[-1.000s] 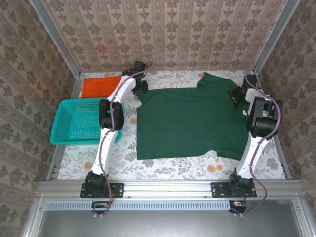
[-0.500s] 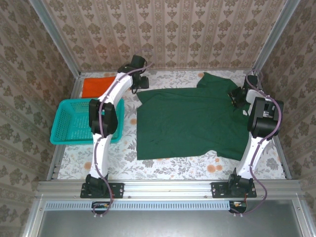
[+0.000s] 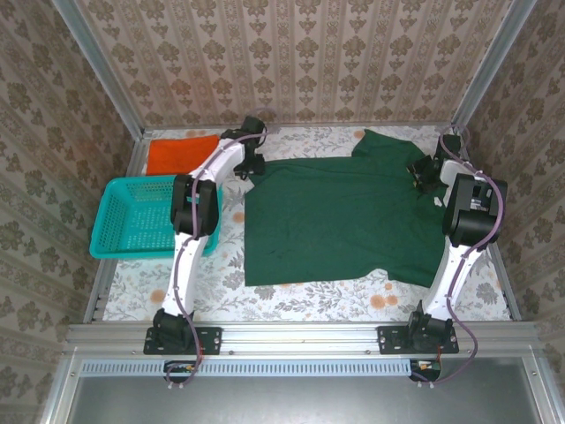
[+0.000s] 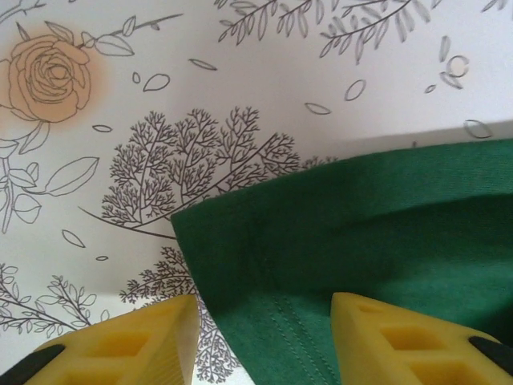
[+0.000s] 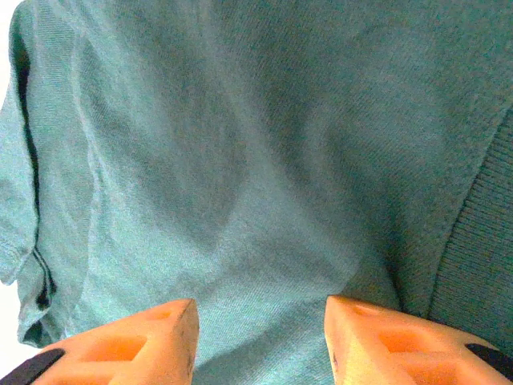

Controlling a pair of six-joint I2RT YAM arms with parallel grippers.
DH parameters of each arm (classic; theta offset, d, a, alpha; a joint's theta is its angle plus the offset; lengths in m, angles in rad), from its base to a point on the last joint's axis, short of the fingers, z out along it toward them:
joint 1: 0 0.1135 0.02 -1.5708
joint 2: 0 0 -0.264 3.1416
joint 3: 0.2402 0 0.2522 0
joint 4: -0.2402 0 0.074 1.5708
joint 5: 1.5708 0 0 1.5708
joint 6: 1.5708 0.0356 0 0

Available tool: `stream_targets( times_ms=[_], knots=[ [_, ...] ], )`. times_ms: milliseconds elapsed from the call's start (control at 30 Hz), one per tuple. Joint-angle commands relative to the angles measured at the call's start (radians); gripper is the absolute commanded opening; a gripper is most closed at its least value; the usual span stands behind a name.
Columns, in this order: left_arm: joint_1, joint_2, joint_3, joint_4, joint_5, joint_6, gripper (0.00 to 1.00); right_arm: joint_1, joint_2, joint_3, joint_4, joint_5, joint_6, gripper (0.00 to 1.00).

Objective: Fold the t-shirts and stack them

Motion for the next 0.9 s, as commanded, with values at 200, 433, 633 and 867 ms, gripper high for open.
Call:
stream_targets(
  times_ms=[200, 433, 633, 867],
  knots=[
    [0.013, 0.071, 0.075, -0.02, -0.059, -0.004, 0.28, -0.004, 0.002, -0.002, -0.034, -0.014, -0.008, 0.48],
    [0.029, 0.123, 0.184, -0.002, -0.062, 0.009, 0.04, -0.005, 0.008, -0.003, -0.037, -0.011, -0.013, 0.47],
    [0.032, 0.074, 0.211, 0.099, -0.137, 0.047, 0.0, -0.006, 0.009, -0.012, -0.027, -0.005, -0.014, 0.48],
    [0.058, 0.1, 0.362, 0.113, -0.222, 0.096, 0.0, -0.007, 0.019, -0.006, -0.027, -0.005, -0.015, 0.48]
  ],
)
